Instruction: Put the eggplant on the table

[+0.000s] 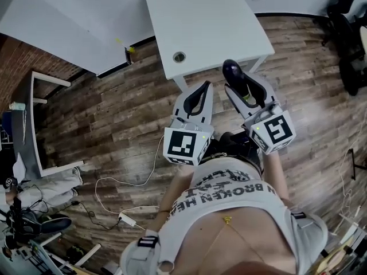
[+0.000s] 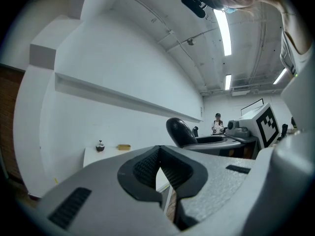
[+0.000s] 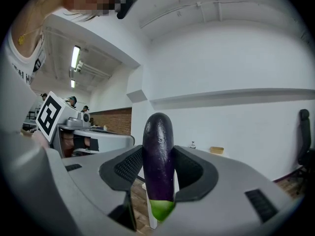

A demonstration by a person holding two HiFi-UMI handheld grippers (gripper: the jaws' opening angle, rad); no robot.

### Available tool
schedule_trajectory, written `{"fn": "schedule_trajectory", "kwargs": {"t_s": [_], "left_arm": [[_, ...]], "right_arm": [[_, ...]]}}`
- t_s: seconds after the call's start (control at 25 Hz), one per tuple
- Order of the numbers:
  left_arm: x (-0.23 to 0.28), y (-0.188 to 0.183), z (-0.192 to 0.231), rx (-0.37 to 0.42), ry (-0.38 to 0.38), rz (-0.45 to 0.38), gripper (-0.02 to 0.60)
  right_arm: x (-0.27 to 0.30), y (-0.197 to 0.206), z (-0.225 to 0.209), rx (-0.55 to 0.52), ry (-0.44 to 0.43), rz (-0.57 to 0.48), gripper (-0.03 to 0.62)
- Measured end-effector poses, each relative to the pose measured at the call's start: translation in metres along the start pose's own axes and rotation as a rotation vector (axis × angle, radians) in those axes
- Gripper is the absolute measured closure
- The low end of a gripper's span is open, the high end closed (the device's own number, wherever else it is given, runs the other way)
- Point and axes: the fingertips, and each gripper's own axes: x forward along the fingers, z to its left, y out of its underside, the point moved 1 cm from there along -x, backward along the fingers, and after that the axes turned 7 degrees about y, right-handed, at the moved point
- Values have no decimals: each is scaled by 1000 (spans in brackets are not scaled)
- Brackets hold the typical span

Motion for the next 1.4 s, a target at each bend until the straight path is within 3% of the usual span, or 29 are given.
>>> {"fn": "schedule_trajectory", "kwargs": {"t_s": [0.4, 0.76, 1.4], "left_arm": [[28, 2, 15, -1, 12, 21, 575], [111, -6, 44, 15, 11, 37, 575], [211, -21, 70, 17, -74, 35, 575]], "right_arm": [[20, 5, -29, 4, 20, 19, 396], [73, -1, -94, 12, -15, 12, 396], [133, -4, -187, -5, -108, 22, 396]]}}
